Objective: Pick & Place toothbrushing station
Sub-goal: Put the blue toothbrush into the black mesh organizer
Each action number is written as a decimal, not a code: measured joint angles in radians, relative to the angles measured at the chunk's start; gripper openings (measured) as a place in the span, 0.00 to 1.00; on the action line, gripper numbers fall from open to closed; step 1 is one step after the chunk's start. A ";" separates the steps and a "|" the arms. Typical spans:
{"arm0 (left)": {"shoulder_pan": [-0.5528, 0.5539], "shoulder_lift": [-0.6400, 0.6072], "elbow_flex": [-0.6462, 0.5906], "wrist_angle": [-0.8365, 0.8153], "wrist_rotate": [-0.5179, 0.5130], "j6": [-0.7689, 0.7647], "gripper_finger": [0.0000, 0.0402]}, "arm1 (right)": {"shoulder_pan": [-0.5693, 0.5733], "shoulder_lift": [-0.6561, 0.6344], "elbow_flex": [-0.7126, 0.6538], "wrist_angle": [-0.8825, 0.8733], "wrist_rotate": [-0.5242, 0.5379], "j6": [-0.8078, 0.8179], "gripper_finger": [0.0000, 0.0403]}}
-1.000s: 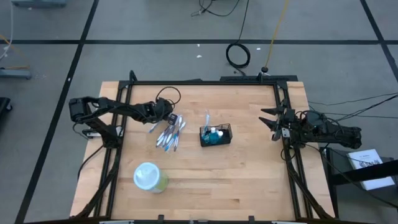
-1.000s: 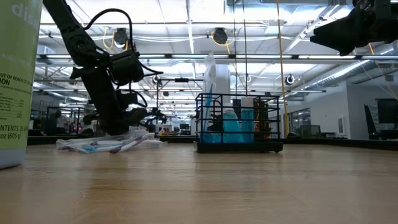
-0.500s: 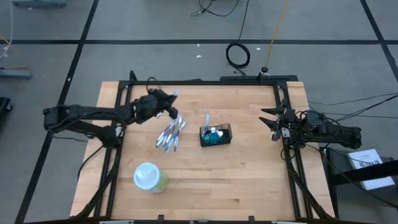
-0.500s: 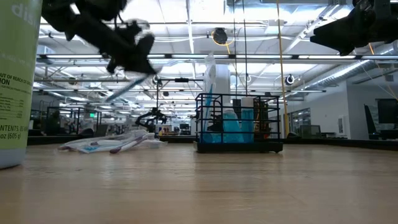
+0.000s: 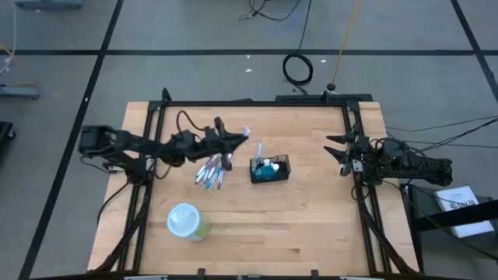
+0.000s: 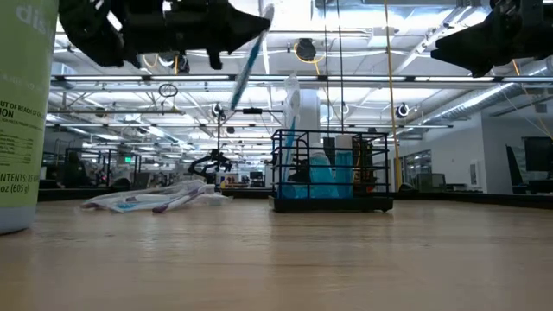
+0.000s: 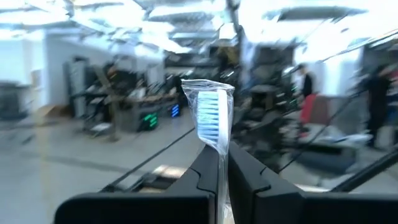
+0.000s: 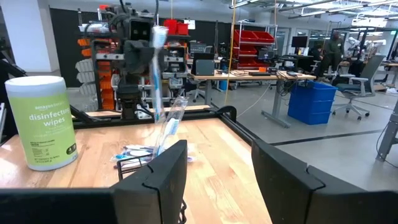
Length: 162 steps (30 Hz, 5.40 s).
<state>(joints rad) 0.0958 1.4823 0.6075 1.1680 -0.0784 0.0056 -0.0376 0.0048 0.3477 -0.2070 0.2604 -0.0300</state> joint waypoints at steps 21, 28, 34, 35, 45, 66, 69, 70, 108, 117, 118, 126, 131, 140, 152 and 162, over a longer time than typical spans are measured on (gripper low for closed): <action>-0.004 0.336 0.140 0.370 0.210 -0.104 0.02 | 0.000 0.000 0.000 0.000 0.000 0.000 0.42; 0.009 0.399 0.149 0.373 0.188 -0.150 0.03 | 0.000 0.000 0.000 0.000 0.000 0.000 0.42; 0.008 0.425 0.149 0.371 0.160 -0.162 0.02 | 0.000 0.000 0.000 0.000 0.000 0.000 0.42; 0.008 0.428 0.149 0.370 0.156 -0.165 0.02 | 0.000 0.000 0.000 0.000 0.000 0.000 0.42; 0.002 0.430 0.149 0.292 0.094 -0.166 0.02 | 0.000 0.000 0.000 0.000 0.000 0.000 0.42; -0.060 0.430 0.149 0.195 -0.162 -0.172 0.03 | 0.000 0.000 0.000 0.000 0.000 0.000 0.42; -0.060 0.430 0.149 0.193 -0.167 -0.176 0.02 | 0.000 0.000 0.000 0.000 0.000 0.000 0.42; -0.060 0.430 0.149 0.192 -0.167 -0.177 0.02 | 0.000 0.000 0.000 0.000 0.000 0.000 0.43; -0.055 0.624 0.254 0.391 -0.050 -0.174 0.05 | 0.000 0.000 0.000 0.000 0.000 0.000 0.43; -0.055 0.624 0.254 0.379 -0.050 -0.192 0.08 | 0.000 0.000 0.000 0.000 0.000 0.000 0.43; -0.055 0.624 0.254 0.378 -0.050 -0.190 0.09 | 0.000 0.000 0.000 0.000 0.000 0.000 0.43; -0.075 0.626 0.254 0.342 -0.089 -0.089 0.25 | 0.000 0.000 0.000 0.000 0.000 0.000 0.43; -0.101 0.626 0.254 0.354 -0.145 0.018 0.37 | 0.000 0.000 0.000 0.000 0.000 0.000 0.43; -0.112 0.554 0.254 0.311 -0.154 0.004 0.49 | 0.000 0.000 0.000 0.000 0.000 0.000 0.42; -0.068 0.328 0.527 -0.769 -0.129 -0.089 0.50 | 0.000 0.000 0.000 0.000 0.000 0.000 0.42; -0.068 0.344 0.645 -1.000 -0.129 -0.106 0.50 | 0.000 0.000 0.000 0.000 0.000 0.000 0.42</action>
<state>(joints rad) 0.0277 1.8267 1.2530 0.1675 -0.2075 -0.1008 -0.0380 0.0048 0.3477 -0.2066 0.2604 -0.0302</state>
